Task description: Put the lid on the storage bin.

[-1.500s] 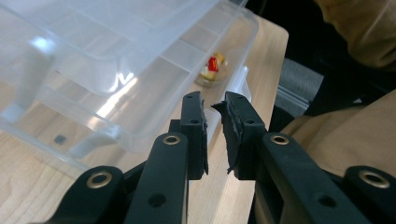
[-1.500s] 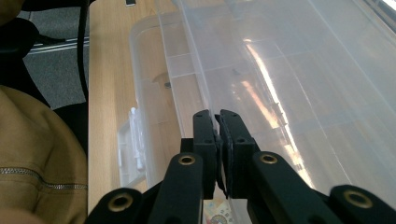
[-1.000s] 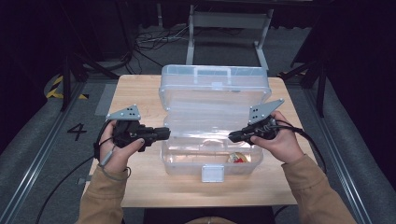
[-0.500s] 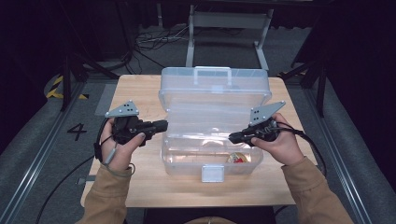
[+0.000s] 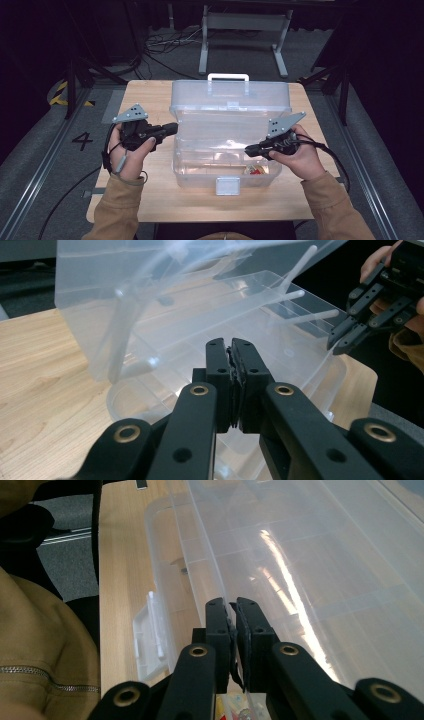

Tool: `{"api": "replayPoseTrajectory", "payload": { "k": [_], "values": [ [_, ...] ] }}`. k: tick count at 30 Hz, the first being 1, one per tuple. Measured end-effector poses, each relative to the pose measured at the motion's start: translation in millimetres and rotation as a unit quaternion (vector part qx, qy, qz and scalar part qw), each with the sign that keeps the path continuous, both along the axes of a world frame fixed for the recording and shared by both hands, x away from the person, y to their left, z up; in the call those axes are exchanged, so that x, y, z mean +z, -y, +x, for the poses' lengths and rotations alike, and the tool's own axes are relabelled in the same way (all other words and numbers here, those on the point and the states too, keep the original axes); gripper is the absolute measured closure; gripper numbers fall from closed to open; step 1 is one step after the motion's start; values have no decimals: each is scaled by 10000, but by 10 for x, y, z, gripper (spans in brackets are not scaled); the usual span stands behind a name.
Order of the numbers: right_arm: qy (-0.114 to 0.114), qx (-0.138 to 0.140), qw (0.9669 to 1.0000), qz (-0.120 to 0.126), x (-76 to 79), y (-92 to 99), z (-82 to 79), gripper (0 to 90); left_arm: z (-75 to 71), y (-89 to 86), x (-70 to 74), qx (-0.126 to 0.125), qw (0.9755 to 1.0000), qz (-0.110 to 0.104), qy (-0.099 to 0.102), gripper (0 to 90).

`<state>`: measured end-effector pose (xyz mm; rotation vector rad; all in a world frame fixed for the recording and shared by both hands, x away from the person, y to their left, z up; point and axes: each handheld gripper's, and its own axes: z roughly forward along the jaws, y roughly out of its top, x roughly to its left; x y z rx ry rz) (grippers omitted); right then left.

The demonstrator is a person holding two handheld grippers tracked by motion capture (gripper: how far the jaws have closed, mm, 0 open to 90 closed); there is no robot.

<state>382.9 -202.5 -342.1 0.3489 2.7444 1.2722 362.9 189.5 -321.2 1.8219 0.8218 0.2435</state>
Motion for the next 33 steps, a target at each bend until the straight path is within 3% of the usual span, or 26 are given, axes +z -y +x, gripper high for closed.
{"api": "replayPoseTrajectory", "payload": {
  "k": [14,20,27,33],
  "values": [
    [-67,2,9999,77,-73,26,-70,836,-7,-11,-2,-1,10000,56,-24,893],
    [14,-130,9986,520,5,171,-146,845,-16,-12,-4,-44,9999,91,-61,893],
    [-44,-572,9938,956,-6,387,-173,888,-31,-3,-4,-57,9998,142,-82,893],
    [186,-1025,9876,1171,-47,522,-173,866,-39,1,-8,-92,9997,206,-95,893]
  ]
}}
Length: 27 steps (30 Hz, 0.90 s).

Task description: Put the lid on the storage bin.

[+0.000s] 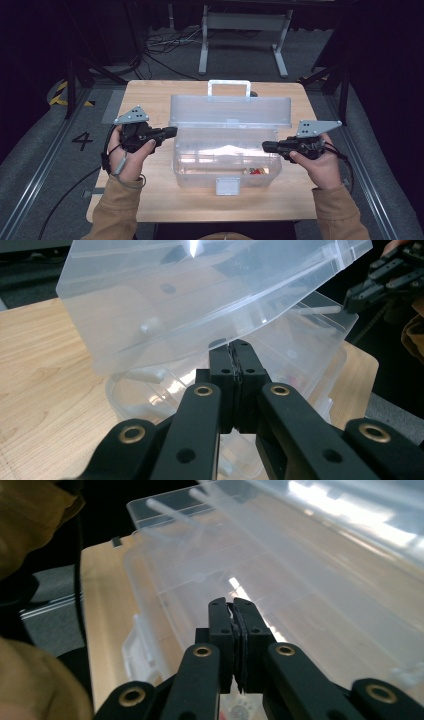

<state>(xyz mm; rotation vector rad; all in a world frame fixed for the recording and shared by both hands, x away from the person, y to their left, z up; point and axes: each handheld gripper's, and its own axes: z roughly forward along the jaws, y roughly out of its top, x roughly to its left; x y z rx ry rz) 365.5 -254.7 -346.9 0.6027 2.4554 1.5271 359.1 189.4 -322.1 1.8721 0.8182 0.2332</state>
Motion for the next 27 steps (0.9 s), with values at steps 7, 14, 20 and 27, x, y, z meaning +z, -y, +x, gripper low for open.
{"api": "replayPoseTrajectory", "payload": {
  "k": [7,14,20,27],
  "values": [
    [-106,-420,9990,136,-3,131,-8,855,-13,2,-10,-68,9999,97,-68,893],
    [-276,-739,9960,418,-36,270,15,900,-27,14,-32,-137,9995,230,-148,892],
    [-371,-801,9955,339,-46,289,30,900,-51,17,-47,-167,9989,371,-226,891],
    [-478,-868,9948,220,-39,326,35,900,-74,8,-56,-201,9980,495,-351,889]
  ]
}}
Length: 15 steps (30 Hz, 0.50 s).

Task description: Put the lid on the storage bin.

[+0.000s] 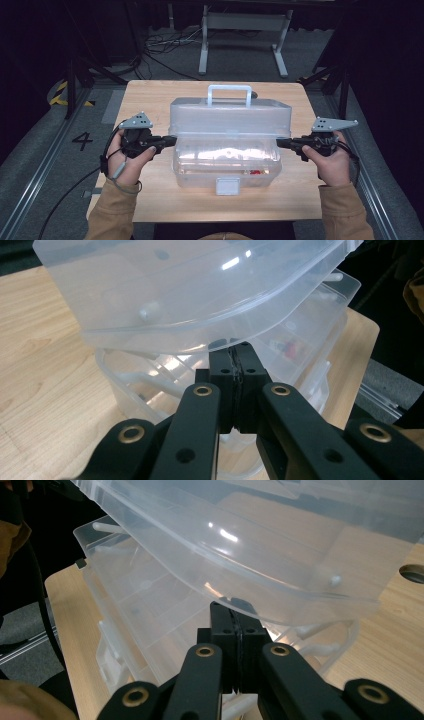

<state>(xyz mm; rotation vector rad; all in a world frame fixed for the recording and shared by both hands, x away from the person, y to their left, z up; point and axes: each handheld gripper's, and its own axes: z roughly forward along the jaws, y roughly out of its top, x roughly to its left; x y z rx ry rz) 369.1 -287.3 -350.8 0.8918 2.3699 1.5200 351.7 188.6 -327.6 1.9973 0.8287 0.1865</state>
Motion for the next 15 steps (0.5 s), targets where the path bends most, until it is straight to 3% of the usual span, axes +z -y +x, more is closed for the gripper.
{"api": "replayPoseTrajectory", "payload": {
  "k": [15],
  "values": [
    [-274,-74,9993,-236,-13,28,5,900,-10,-9,-12,-74,9994,257,-240,891]
  ]
}}
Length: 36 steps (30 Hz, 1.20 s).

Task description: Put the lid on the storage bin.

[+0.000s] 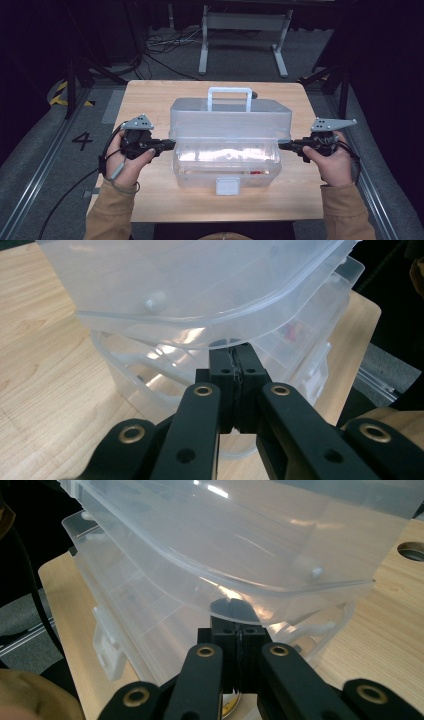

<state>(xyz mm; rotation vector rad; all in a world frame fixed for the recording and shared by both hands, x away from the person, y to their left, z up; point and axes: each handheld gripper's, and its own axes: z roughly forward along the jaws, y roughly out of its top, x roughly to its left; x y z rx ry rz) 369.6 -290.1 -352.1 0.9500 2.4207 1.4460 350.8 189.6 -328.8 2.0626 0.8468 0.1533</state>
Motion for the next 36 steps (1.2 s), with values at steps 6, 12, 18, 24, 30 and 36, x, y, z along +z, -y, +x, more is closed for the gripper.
{"api": "replayPoseTrajectory", "payload": {
  "k": [6,12,18,24,30,36],
  "values": [
    [-68,14,9999,-112,4,18,-8,900,-14,-9,7,24,9999,150,-53,891],
    [-137,51,9994,-300,5,12,-18,900,-19,6,2,9,9993,327,-161,891],
    [-184,112,9985,-504,5,-3,-27,900,-24,25,0,-45,9985,504,-224,890],
    [-300,195,9971,-669,-3,-12,-32,900,-31,41,-3,-77,9967,755,-276,886],
    [-375,277,9944,-945,2,-27,-49,900,-31,60,-16,-169,9947,962,-322,883],
    [-473,346,9919,-1123,-3,-36,-57,900,-33,78,-33,-211,9928,1110,-395,881]
  ]
}}
